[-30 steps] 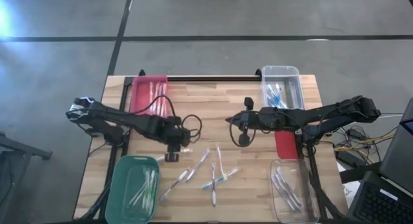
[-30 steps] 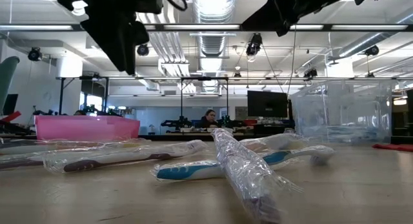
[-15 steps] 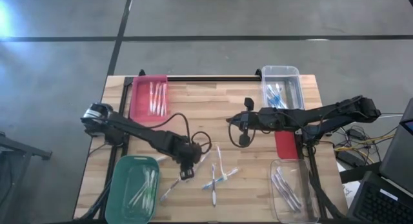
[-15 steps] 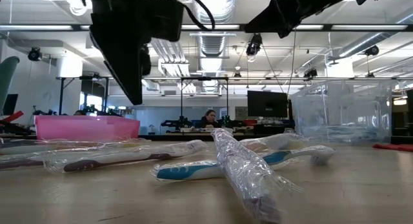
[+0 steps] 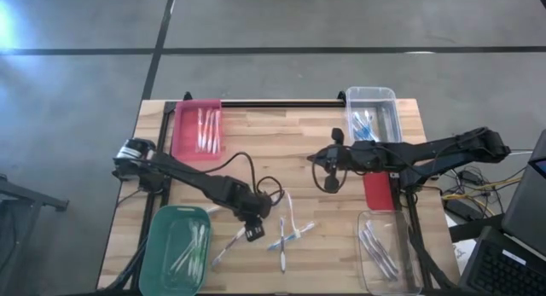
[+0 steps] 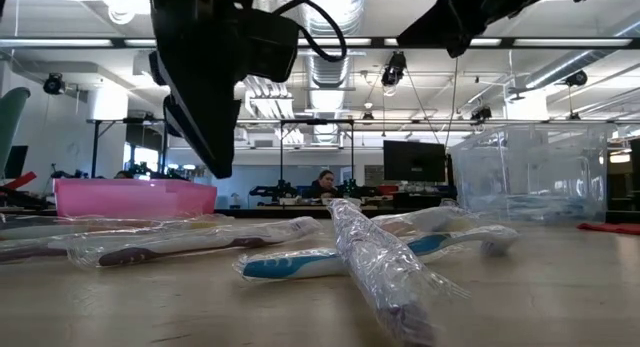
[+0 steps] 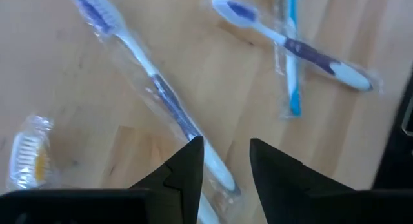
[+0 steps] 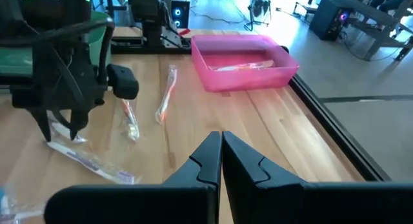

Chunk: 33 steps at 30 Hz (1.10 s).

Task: Pick & Place Toothbrushes
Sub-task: Put the violet toothbrush into the bottom transparent bin

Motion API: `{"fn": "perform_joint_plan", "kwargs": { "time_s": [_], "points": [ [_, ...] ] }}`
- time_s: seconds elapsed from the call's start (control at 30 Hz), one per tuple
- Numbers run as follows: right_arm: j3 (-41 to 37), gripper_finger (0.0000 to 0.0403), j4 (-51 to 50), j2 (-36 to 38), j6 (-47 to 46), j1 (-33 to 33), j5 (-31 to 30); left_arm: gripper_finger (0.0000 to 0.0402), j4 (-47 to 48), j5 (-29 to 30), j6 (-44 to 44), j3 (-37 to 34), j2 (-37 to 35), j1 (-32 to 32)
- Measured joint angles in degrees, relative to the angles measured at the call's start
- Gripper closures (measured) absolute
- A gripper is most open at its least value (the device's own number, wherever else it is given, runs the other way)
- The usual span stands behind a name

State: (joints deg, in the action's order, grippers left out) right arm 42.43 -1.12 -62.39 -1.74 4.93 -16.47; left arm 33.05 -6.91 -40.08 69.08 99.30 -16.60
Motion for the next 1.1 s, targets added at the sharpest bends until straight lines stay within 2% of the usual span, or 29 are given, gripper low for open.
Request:
{"fn": "perform_joint_plan", "kwargs": {
  "time_s": [0.93, 1.1],
  "points": [
    [-1.9, 0.0394, 0.6, 2.3, 0.2, -0.1, -0.1, 0.0271, -8.0, 2.3, -4.0, 0.3, 10.8, 0.0],
    [-1.9, 0.0394, 0.6, 2.3, 0.2, -0.1, -0.1, 0.0291, -9.6, 2.3, -3.9, 0.2, 11.0, 0.1]
  ]
}}
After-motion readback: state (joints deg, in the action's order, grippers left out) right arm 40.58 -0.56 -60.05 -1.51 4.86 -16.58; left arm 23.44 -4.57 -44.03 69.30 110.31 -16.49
